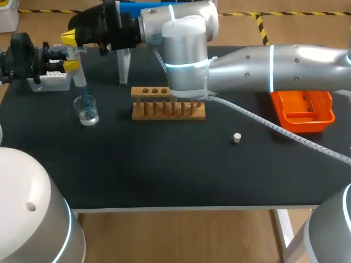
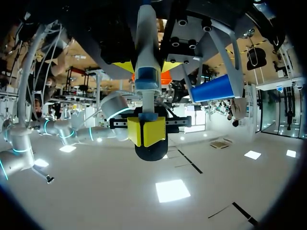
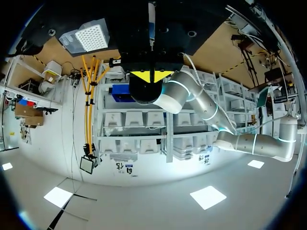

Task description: Invert the test tube, pick up the pipette, mount the tip to pipette, aspirate from beaker and dispense into the tube, eject the tip, return the pipette, and cap with the stopper.

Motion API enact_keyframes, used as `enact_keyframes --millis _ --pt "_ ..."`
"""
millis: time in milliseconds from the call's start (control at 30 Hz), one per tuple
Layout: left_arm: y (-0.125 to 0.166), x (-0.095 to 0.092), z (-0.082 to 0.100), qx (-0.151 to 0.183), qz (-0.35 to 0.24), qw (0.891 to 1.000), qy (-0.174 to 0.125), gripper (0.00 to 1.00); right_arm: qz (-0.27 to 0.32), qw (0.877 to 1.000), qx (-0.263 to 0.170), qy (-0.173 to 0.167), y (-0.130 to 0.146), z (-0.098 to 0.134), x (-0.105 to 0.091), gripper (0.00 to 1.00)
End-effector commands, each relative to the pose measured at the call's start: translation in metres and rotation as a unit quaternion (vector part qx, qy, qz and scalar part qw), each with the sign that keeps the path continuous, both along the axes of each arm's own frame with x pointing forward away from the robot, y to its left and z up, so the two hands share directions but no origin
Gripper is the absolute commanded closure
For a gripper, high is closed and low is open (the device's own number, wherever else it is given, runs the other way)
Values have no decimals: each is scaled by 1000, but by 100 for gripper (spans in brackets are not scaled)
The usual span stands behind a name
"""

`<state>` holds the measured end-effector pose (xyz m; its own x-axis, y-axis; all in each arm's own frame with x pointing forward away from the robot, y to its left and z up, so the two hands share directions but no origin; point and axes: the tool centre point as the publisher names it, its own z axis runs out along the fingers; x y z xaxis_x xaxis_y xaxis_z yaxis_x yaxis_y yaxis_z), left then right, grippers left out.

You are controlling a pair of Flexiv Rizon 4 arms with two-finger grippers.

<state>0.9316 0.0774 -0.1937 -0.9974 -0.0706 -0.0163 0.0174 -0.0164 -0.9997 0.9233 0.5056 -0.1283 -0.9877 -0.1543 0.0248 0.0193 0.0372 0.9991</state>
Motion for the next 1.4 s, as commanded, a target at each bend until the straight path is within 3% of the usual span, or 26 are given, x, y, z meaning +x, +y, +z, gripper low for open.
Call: enact_keyframes --millis 33,900,1400 --pt "1 2 1 -2 -2 1000 -1 100 2 1000 -2 1 1 -8 2 100" --pt "1 2 1 -2 -2 1000 -1 100 -1 1000 -15 15 1 -31 1 100" --pt "1 2 1 -2 -2 1000 -1 100 -2 1000 12 -29 -14 27 0 100"
